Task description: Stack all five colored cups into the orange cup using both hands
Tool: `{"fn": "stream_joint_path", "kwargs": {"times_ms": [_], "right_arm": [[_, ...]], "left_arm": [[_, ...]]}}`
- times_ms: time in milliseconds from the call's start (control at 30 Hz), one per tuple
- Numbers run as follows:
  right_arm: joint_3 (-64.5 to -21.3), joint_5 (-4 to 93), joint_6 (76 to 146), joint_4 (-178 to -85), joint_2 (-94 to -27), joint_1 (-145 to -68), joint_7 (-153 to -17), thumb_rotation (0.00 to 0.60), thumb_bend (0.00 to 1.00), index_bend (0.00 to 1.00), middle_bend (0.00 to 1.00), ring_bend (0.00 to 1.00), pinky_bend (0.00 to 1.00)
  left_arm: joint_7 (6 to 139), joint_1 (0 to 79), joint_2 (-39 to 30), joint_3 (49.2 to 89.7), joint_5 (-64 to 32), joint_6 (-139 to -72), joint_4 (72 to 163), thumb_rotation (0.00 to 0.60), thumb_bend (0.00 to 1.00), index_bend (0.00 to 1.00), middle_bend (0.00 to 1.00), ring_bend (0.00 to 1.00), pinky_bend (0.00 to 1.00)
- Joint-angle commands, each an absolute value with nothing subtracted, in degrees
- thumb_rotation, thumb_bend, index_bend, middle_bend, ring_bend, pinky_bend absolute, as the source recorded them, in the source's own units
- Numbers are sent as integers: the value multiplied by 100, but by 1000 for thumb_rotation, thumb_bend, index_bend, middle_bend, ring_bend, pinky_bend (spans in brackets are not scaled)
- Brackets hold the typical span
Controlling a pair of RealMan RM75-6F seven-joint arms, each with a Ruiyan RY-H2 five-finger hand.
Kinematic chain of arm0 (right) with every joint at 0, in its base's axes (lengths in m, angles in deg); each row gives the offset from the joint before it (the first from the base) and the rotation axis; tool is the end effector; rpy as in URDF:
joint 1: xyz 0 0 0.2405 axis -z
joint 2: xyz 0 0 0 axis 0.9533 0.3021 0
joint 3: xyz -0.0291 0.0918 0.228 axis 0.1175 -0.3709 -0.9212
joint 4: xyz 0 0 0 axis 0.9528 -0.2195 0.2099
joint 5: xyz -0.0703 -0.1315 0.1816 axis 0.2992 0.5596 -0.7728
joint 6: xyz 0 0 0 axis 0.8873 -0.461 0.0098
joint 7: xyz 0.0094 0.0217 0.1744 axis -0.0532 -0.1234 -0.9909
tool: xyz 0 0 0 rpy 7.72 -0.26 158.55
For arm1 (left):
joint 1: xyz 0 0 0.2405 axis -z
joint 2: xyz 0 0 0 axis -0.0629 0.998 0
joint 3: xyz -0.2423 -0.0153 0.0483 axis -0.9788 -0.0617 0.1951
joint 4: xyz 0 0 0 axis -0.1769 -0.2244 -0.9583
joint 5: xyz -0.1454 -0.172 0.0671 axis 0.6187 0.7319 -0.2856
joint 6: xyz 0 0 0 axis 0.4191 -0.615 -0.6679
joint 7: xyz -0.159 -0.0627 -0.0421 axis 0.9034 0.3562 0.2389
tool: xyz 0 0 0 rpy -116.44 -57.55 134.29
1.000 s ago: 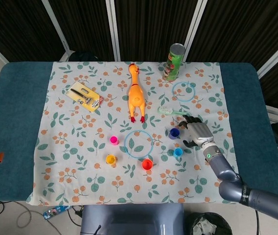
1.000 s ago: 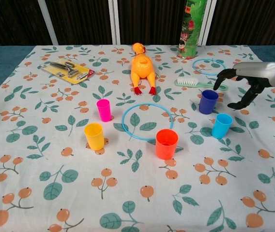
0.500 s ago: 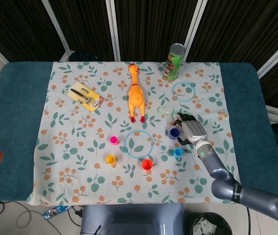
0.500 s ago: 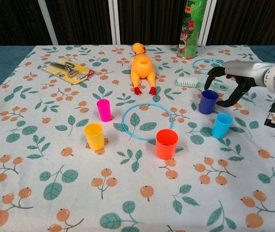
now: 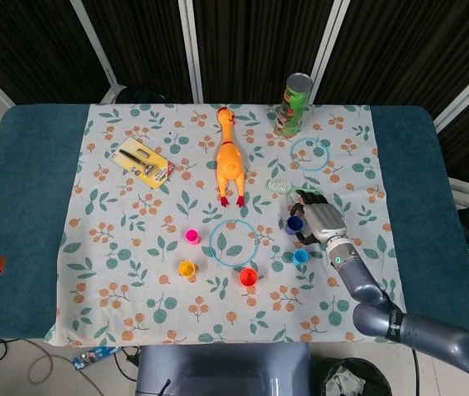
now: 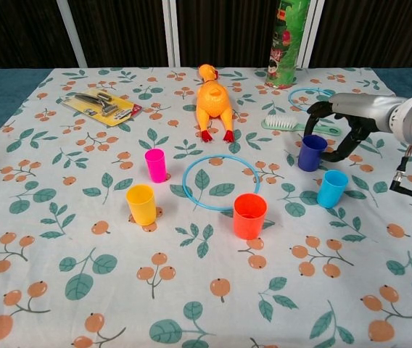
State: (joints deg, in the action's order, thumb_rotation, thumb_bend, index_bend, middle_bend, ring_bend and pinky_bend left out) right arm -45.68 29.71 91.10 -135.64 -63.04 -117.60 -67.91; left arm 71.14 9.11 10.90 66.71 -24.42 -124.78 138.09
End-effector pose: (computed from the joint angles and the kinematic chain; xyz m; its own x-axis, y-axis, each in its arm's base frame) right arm -0.1803 -0.4152 -0.0386 0.3318 -0.4068 0.8511 -0.9433 -0.1522 0.2950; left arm -0.3348 0.2434 0.1462 0.3115 -0.1034 0.9446 0.9281 0.2463 -0.2791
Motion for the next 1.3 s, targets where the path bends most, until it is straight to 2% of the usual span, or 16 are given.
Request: {"fn": "stream_joint_path", "kwargs": {"times_ms": [33,333,633,933,1133,1300], "right_arm": [[-4565,2980,9125,-13551,-6317,-11765,-6812,600,428,353,3,0,86],[-4559,2979,9261,-13528,-6372,-11770,-6831,600,428,406,3,9,101],[-4622,3063,9373,-13803,-6215,-11769,-6888,600,428,414,3,9,101],[-4711,3427,9645,-15084,-5416,-11615,-6938,600,428,414,3,9,101],[-4459,3929,9899,-16194,-4891,-11297,-6963,600,428,414,3,9,101],[-4152,4540,10221,-16794,-4751,-10998,-6991,600,427,414,3,9,101]], "left_arm": [[7113,912,1092,6666,-2430,-12477,13816,600,231,40,0,0,0],[7089,909,1099,6650,-2385,-12483,13849,600,231,42,0,0,0],[7097,903,1098,6631,-2368,-12510,13851,600,231,42,0,0,0],[7076,912,1095,6644,-2382,-12500,13853,600,231,42,0,0,0],[7066,920,1095,6663,-2412,-12488,13863,600,231,42,0,0,0],[7064,921,1094,6663,-2404,-12486,13862,600,231,42,0,0,0]]}}
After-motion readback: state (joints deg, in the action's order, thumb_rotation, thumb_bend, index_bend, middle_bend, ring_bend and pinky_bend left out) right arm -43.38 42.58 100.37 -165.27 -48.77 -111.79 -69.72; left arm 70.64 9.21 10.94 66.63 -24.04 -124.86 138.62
